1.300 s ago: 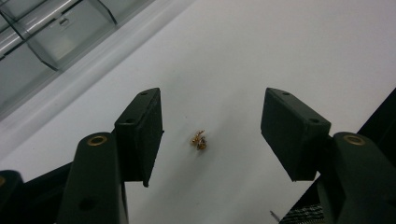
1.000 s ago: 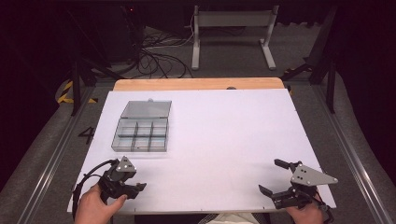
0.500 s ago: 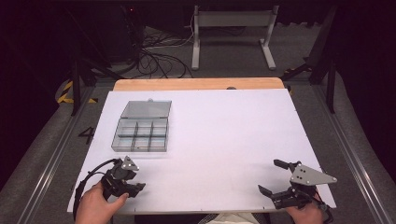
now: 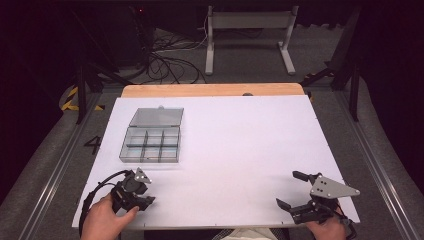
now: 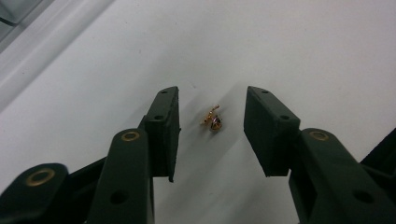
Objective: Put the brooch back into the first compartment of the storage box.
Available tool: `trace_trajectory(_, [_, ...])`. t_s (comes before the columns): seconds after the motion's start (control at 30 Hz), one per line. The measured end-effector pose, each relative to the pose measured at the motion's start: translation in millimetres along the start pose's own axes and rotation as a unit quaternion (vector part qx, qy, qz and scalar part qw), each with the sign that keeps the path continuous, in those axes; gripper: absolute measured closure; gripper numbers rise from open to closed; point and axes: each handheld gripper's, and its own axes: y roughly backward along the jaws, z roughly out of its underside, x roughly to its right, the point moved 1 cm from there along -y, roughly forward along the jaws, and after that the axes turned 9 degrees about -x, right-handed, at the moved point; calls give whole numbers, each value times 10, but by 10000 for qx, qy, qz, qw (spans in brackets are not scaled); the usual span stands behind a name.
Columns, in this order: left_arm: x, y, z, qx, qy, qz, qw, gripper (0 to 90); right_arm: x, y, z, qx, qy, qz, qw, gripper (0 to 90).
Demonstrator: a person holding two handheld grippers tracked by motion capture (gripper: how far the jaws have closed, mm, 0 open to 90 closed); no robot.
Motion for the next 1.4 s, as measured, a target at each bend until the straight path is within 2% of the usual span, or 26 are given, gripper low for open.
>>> trace_trajectory(0.2, [-2,-19,-13,-121,-77,-19,9999,643,1,-4,0,-1,-9,-7,10000,6])
trace_trajectory(0.47, [-11,-50,-28,-161,-36,-45,9999,735,0,-7,0,-11,-5,-6,10000,6])
trace_trajectory(0.53, [-12,-53,-31,-221,-102,-36,9997,772,-1,-8,-1,-11,-6,-2,10000,6])
trace_trajectory(0.97, [-6,-52,-33,-215,-139,-33,9997,786,1,-6,1,-10,4,-9,10000,6])
trace_trajectory(1.17, [12,-12,-31,-88,-140,18,9999,786,1,-9,1,-19,2,12,10000,6])
trace_trajectory(1.4, [40,68,-27,33,-204,-37,9998,787,-1,-7,1,-17,8,19,10000,6])
